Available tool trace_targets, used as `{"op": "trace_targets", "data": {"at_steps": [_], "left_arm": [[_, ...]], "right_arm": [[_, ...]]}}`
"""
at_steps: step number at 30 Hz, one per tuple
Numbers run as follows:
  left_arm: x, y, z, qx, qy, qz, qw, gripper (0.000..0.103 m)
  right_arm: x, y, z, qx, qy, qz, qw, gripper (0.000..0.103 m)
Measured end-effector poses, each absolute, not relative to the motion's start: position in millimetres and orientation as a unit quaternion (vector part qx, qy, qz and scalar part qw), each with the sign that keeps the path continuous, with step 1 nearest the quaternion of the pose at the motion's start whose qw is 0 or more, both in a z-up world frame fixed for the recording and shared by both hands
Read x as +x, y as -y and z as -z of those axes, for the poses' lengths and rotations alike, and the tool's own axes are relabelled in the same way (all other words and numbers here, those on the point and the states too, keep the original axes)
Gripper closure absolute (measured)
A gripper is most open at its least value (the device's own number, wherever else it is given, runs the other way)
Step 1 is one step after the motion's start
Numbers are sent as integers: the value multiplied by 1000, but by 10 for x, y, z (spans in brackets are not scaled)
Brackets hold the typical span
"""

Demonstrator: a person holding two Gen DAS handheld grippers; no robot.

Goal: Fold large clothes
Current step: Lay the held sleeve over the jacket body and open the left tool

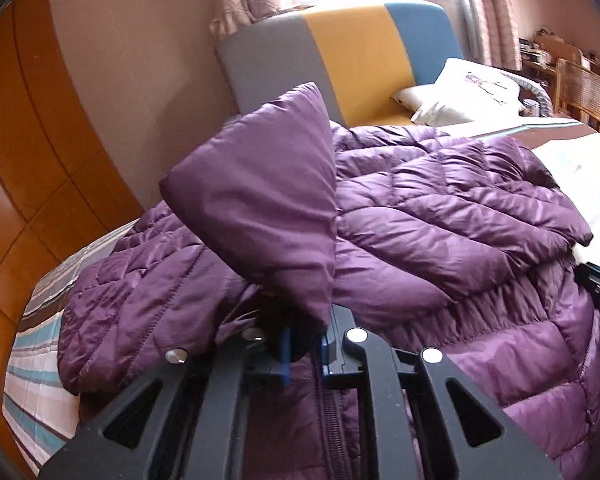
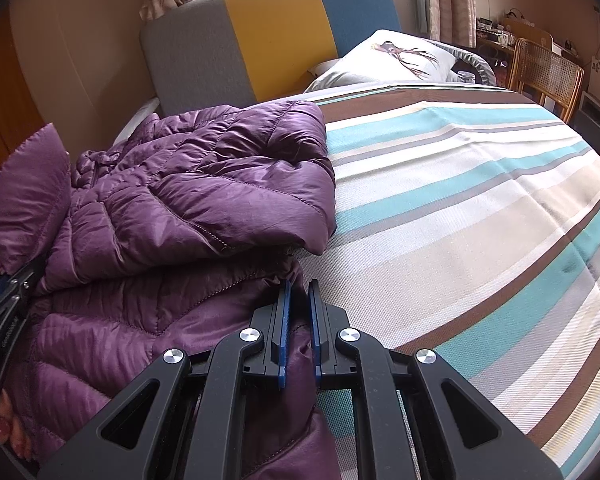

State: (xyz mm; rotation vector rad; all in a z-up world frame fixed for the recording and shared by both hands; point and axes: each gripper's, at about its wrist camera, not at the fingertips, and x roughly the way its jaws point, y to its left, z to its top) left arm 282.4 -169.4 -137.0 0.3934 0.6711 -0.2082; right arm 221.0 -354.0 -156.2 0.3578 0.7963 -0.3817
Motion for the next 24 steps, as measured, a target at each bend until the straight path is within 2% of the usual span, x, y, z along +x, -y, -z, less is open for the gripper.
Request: {"op": "trace_targets", "data": {"at_steps": [1,3,10,11,12,14,18,24], "left_arm": [[2812,1712,1373,194,-326,111,919,83],[2794,1776,1404,199,-324,129,916,69],[2677,1825,1377,202,-318,167,911,55],[2660,1812,1360,194,-319,173,911,50],[2619,1753,1317,182,-320,181,912,39],[2506,1604,1211,154,-309,195,918,32],[2451,1222,1053,124,-296,183,929,30],[2736,462,1068,50,-321,77,942,30]], "right_arm": [[2210,3539,1562,172,-383,184,889,95],[2210,3534,1563,171,-383,185,889,95],[2226,3514,1562,166,-384,187,889,95],[2226,3508,1557,164,-384,189,889,95],[2222,3499,1547,160,-384,192,889,95],[2189,3472,1487,155,-374,195,893,95],[2135,3291,1292,116,-348,172,914,95],[2346,2922,971,88,-331,100,934,95]]}}
